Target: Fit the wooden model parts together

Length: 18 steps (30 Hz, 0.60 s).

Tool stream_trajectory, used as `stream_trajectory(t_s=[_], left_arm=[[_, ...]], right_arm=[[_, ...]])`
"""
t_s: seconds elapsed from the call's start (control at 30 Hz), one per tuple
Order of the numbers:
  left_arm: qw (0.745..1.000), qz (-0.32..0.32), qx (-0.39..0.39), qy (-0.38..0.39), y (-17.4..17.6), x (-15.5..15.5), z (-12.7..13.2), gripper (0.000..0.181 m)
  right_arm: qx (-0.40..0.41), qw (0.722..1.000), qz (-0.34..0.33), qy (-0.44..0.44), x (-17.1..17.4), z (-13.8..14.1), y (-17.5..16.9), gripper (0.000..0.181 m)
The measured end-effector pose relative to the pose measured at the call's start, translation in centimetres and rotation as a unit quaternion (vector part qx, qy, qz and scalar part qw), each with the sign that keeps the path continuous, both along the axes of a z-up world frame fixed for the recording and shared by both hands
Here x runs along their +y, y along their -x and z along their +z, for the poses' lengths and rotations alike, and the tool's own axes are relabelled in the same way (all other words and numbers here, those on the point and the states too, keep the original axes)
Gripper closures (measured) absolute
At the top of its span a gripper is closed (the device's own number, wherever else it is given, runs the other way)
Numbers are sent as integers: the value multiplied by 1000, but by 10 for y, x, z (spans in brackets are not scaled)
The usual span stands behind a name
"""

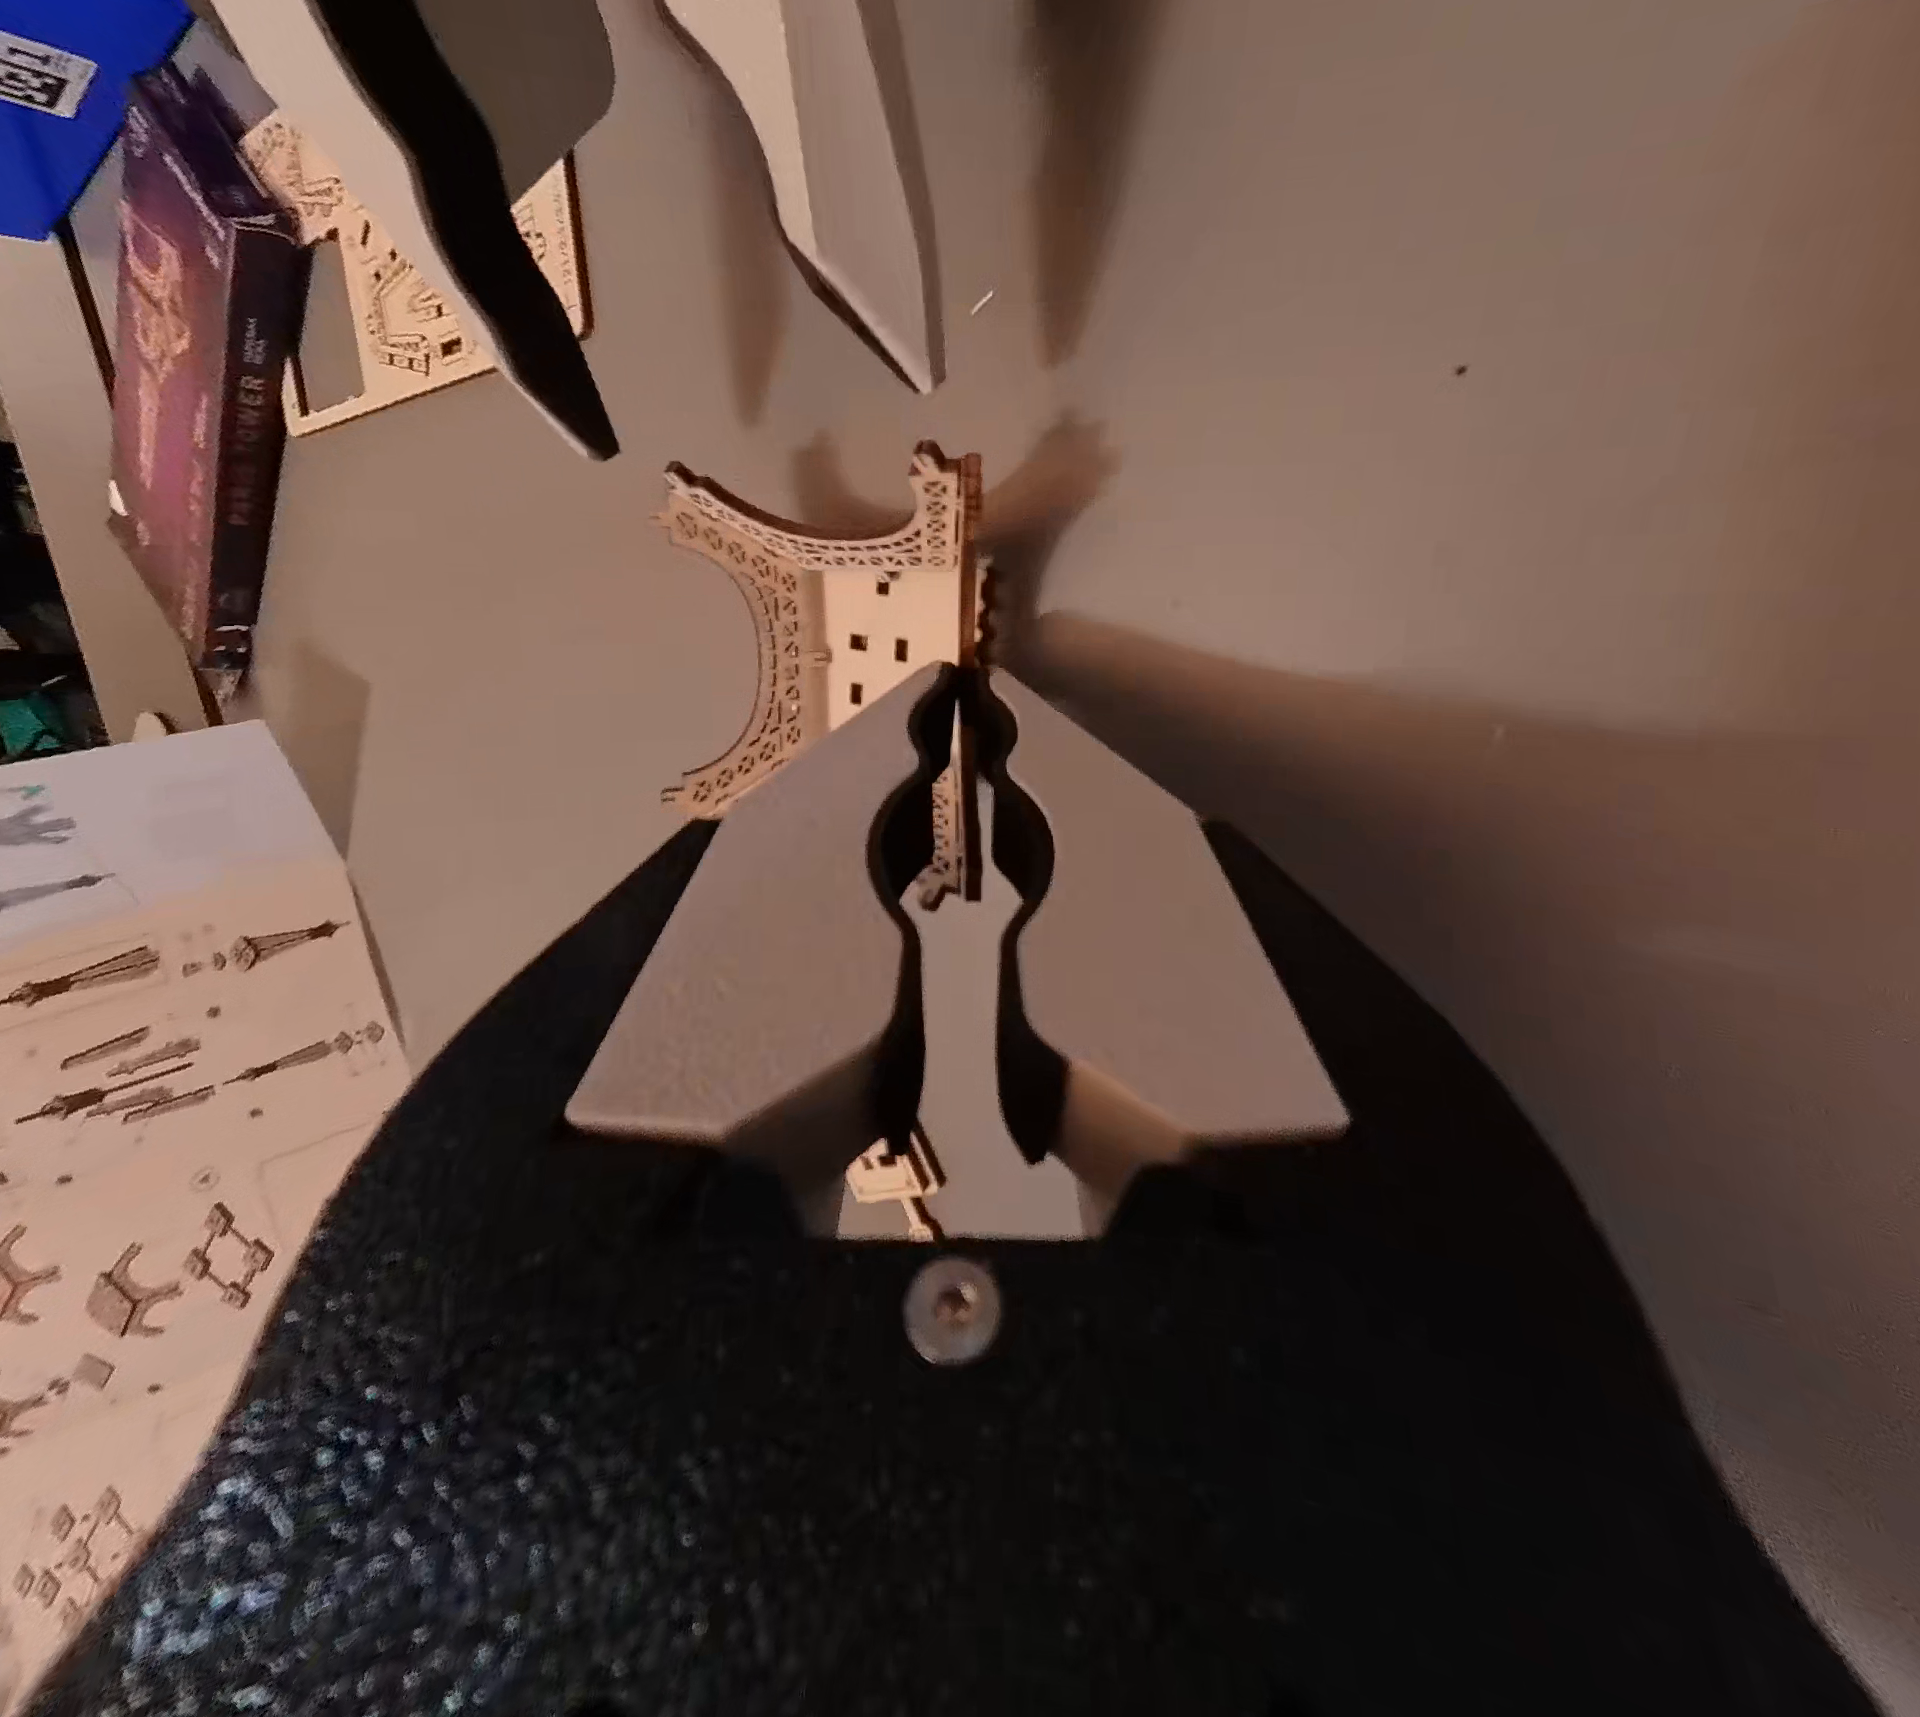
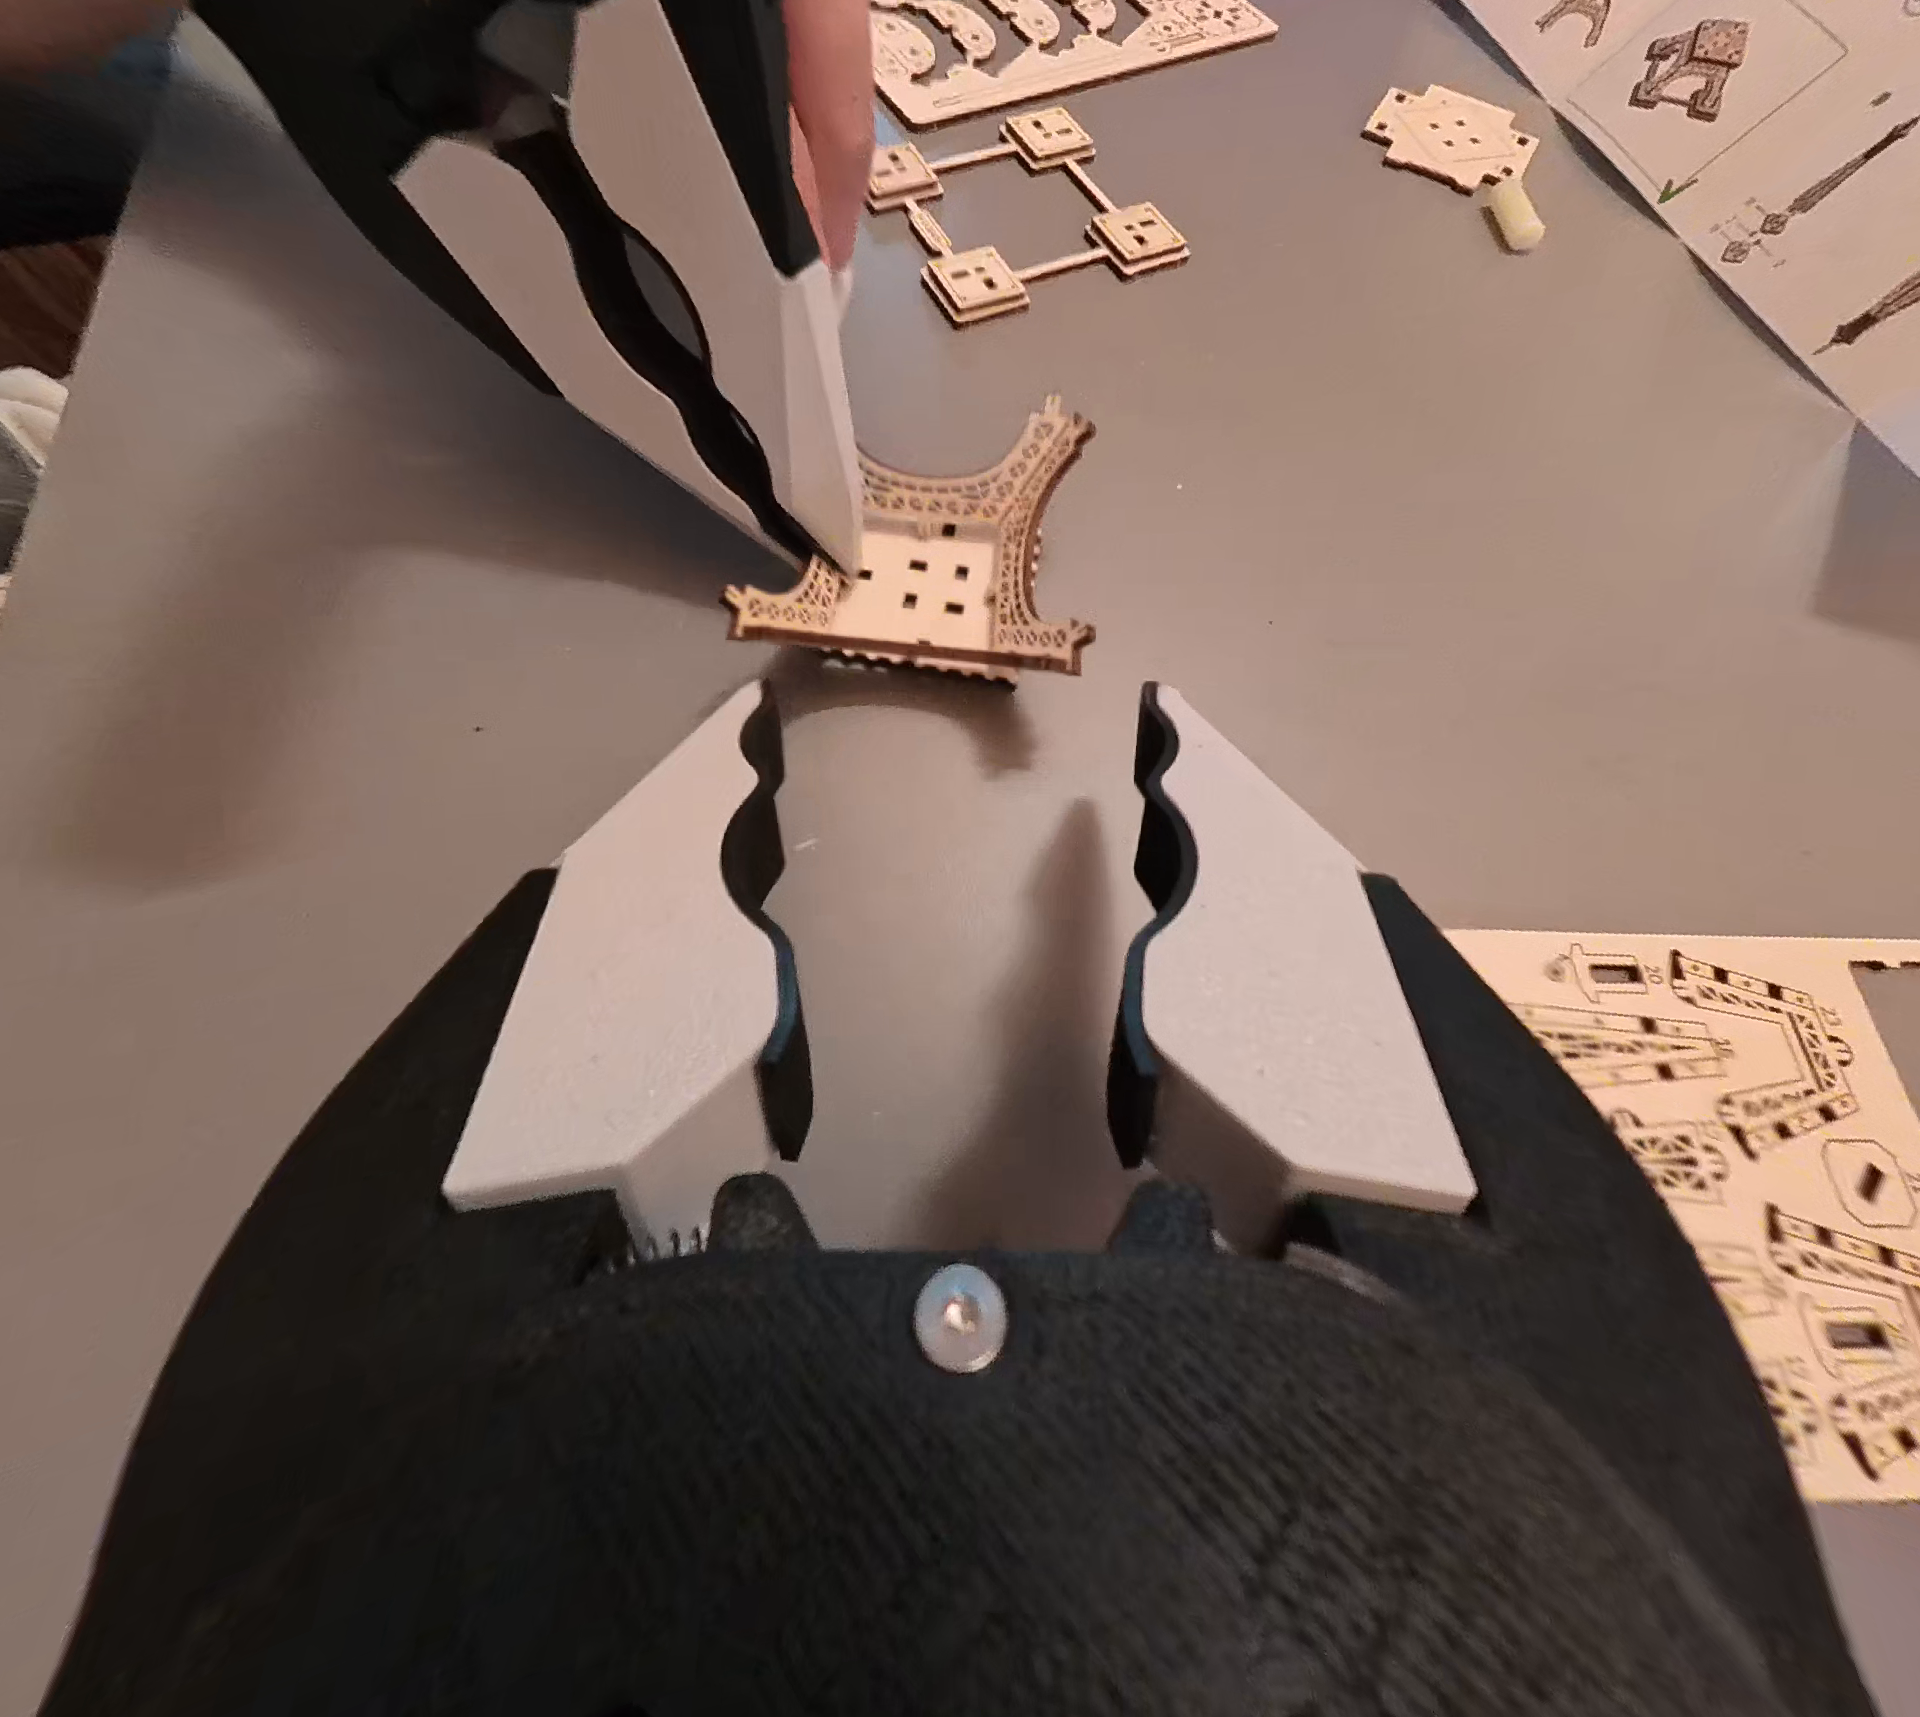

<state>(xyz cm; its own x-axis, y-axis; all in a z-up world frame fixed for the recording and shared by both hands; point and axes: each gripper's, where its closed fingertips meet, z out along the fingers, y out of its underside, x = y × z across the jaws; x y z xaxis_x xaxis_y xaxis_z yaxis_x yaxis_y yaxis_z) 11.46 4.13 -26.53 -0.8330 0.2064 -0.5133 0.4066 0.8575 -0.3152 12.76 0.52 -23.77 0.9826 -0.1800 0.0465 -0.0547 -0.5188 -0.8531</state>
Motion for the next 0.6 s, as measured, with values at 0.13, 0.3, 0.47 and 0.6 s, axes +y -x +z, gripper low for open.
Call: stream_trajectory(t_s=[0.13,0.3,0.47,0.6], left_arm=[[1000,-13,8,3,0,-1,2,179],[1000,-12,-2,8,-7,2,5,171],[999,8,32,43,-8,10,16,159],[978,47,117,164,-13,3,49,164]], right_arm=[[4,1000,10,-4,5,0,4,113],[-6,1000,18,16,12,-6,8,105],[-7,1000,5,12,8,-3,3,105],[6,1000,-23,-20,2,8,-6,115]])
